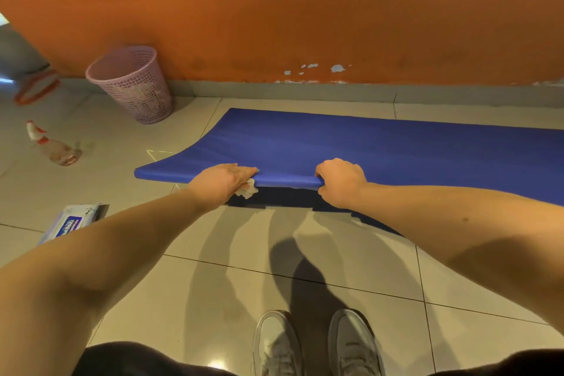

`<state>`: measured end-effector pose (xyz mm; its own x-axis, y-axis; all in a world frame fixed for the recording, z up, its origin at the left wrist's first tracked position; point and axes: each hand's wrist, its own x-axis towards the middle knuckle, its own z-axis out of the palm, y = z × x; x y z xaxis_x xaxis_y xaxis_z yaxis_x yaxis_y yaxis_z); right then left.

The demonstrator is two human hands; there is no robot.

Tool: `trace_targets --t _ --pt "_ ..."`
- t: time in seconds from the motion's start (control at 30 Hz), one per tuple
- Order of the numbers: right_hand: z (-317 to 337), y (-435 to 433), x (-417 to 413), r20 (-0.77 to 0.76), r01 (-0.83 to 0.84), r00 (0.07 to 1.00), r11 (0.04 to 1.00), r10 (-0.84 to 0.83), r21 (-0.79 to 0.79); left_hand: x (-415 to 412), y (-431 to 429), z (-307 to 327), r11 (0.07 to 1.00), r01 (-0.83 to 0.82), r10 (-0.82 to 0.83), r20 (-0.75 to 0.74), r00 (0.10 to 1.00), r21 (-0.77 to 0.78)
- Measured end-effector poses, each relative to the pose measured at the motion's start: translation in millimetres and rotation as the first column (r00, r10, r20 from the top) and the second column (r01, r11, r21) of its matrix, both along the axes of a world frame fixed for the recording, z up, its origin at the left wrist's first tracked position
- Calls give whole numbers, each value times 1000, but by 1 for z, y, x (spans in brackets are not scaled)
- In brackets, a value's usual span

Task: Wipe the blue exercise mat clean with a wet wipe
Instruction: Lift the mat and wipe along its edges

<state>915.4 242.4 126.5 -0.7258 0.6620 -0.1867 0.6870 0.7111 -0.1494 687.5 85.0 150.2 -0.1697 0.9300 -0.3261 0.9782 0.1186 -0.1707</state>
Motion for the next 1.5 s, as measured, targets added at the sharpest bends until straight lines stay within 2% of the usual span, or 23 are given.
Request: trace_targets --t 0.13,0.27,0.47,0.7,0.93,1.0,1.1,1.27,1.4,1.5 --pt "-2 0 -2 -8 21 1000 1000 -21 -1 9 5 5 998 -42 38 85 996 41" --pt "4 1 -3 -13 19 1000 1000 -19 -6 54 37 1 997 30 -41 162 986 68" --pt "3 5 2 -11 -15 1000 1000 15 -1 41 35 -1 999 45 -45 8 999 2" --pt "17 8 2 -28 -76 997 997 75 -15 5 7 13 991 -130 129 -52 990 -24" --pt "20 -12 -26 12 -214 977 975 213 52 11 30 28 992 -94 103 -106 989 88" --pt "17 -19 -48 -5 -183 983 980 184 83 13 35 28 995 -42 56 -157 986 89" --pt "15 -31 -82 25 -106 994 994 105 21 13 33 24 999 -26 31 -189 981 30" --pt "6 -44 -102 109 -94 990 995 89 36 5 27 10 998 -59 57 -93 994 -20" --pt "9 -45 -104 99 -93 991 995 90 26 -1 16 -9 993 11 -12 12 1000 116" --pt "16 -44 -107 93 -87 992 996 86 11 -11 20 -15 992 80 -75 -55 996 96"
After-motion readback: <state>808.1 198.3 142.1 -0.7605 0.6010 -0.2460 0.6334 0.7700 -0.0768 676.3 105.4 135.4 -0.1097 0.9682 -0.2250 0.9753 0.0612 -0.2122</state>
